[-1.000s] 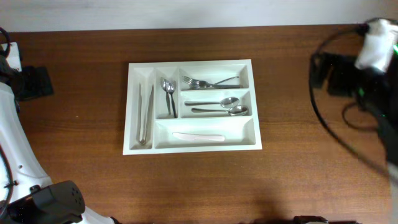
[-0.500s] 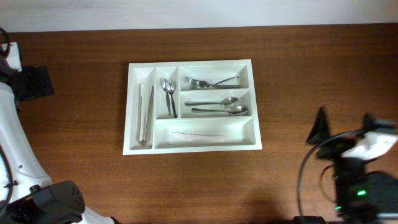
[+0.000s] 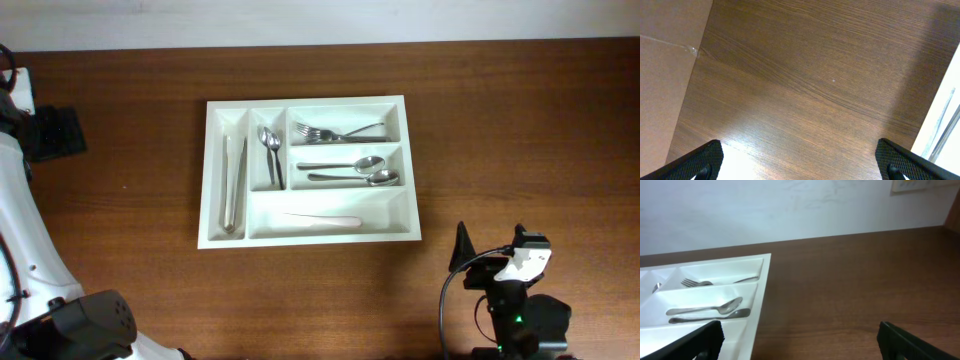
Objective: Pack container
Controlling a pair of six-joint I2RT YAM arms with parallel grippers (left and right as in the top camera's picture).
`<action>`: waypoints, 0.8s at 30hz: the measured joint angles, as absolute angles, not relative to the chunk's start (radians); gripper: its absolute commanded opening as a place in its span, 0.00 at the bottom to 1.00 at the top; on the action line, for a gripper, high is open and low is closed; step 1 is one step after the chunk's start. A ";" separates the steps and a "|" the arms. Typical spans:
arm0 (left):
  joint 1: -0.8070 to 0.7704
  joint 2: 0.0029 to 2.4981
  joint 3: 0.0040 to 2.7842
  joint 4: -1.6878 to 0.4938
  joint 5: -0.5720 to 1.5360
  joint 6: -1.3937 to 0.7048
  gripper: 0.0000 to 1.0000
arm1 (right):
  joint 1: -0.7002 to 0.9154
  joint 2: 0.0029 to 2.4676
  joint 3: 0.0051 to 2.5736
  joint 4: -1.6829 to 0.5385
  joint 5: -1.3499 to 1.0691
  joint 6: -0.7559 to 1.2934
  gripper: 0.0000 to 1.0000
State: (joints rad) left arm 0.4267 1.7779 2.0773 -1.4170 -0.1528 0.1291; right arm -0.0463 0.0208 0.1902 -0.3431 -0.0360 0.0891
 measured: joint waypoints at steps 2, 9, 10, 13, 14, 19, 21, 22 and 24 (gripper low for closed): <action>0.427 1.778 2.077 -1.417 -0.153 0.130 0.99 | -0.046 0.016 0.187 -0.344 -0.036 0.089 0.99; 0.427 1.778 2.077 -1.417 -0.153 0.129 0.99 | -0.046 0.016 0.186 -0.394 -0.036 0.089 0.99; 0.427 1.778 2.077 -1.417 -0.153 0.130 0.99 | -0.046 0.016 0.183 -0.399 -0.036 0.090 0.99; 0.427 1.778 2.077 -1.417 -0.153 0.129 0.99 | -0.046 0.016 0.176 -0.429 -0.036 0.089 0.99; 0.427 1.778 2.077 -1.417 -0.153 0.130 0.99 | -0.046 0.016 0.175 -0.445 -0.036 0.089 0.99; 0.427 1.778 2.077 -1.417 -0.153 0.129 0.99 | -0.046 0.015 0.171 -0.543 -0.036 0.089 0.98; 0.427 1.778 2.077 -1.417 -0.153 0.129 0.99 | -0.046 0.016 0.171 -0.584 -0.036 0.089 0.99; 0.427 1.778 2.077 -1.417 -0.153 0.130 0.99 | -0.046 0.015 0.171 -0.603 -0.036 0.089 0.99; 0.427 1.778 2.077 -1.417 -0.153 0.129 0.99 | -0.046 0.016 0.170 -0.642 -0.036 0.089 0.99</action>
